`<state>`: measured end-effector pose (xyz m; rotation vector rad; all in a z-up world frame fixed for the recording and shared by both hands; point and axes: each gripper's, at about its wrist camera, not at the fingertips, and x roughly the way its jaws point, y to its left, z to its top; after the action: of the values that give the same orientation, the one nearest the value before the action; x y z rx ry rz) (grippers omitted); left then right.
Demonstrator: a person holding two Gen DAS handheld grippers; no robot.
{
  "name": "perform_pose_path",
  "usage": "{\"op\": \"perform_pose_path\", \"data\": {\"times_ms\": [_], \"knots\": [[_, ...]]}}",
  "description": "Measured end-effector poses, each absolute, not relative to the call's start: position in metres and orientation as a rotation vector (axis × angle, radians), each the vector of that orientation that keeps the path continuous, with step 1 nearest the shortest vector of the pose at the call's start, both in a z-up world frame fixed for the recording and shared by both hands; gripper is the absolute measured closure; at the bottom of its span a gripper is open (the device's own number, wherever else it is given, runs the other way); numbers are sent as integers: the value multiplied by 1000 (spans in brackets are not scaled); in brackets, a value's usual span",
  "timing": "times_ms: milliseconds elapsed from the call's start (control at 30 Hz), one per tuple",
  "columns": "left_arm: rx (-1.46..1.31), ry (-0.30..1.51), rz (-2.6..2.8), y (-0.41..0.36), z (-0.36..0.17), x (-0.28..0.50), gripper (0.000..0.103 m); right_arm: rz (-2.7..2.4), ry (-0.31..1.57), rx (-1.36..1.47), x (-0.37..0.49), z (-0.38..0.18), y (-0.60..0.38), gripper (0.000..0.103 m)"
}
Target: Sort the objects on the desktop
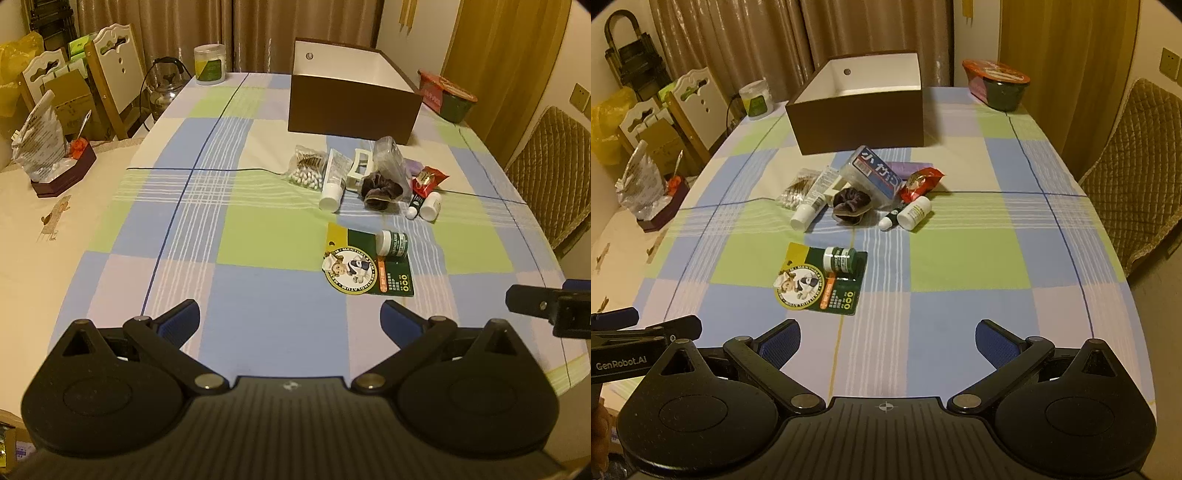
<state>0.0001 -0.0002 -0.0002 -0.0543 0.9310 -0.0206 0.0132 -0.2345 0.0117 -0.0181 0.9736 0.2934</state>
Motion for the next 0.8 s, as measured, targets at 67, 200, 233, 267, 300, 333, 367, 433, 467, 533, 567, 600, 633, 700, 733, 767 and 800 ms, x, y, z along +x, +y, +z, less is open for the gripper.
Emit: {"op": "perform_pose_path", "data": {"times_ms": [67, 200, 233, 267, 300, 333, 367, 433, 467, 533, 567, 600, 633, 700, 733, 767, 800], "knots": [[-59, 937, -21, -1, -1, 1, 1, 291, 980, -17, 13, 11, -236, 0], [-68, 949, -23, -4, -3, 1, 1, 285, 992, -16, 13, 8, -238, 0], [-70, 952, -24, -4, -4, 2, 1, 291, 997, -15, 15, 7, -240, 0], [-72, 955, -24, -5, -4, 2, 1, 297, 1001, -13, 17, 5, -241, 0], [-75, 958, -25, -5, -5, 2, 1, 299, 1001, -14, 18, 5, -241, 0], [-77, 961, -25, -6, -5, 2, 1, 303, 998, -10, 20, 4, -243, 0], [-79, 964, -26, -7, -6, 3, 1, 304, 993, -13, 20, 5, -244, 0], [-84, 970, -27, -8, -7, 3, 1, 306, 997, -14, 22, 4, -242, 0], [-86, 973, -27, -8, -7, 3, 1, 309, 997, -13, 22, 3, -241, 0], [-87, 977, -26, -9, -8, 4, 1, 316, 996, -8, 23, 3, -240, 0], [-88, 976, -24, -8, -8, 4, 1, 317, 995, -7, 24, 3, -239, 0], [-90, 977, -22, -7, -8, 4, 1, 318, 993, -7, 24, 3, -239, 0], [-92, 977, -22, -6, -8, 5, 1, 317, 993, -8, 24, 3, -238, 0], [-95, 978, -22, -5, -7, 6, 1, 315, 994, -10, 25, 2, -238, 0], [-97, 978, -22, -5, -7, 7, 1, 314, 996, -10, 25, 2, -238, 0], [-99, 979, -24, -4, -7, 8, 1, 310, 998, -11, 26, 2, -238, 0], [-101, 978, -25, -4, -7, 8, 1, 307, 1001, -11, 27, 1, -238, 0]]}}
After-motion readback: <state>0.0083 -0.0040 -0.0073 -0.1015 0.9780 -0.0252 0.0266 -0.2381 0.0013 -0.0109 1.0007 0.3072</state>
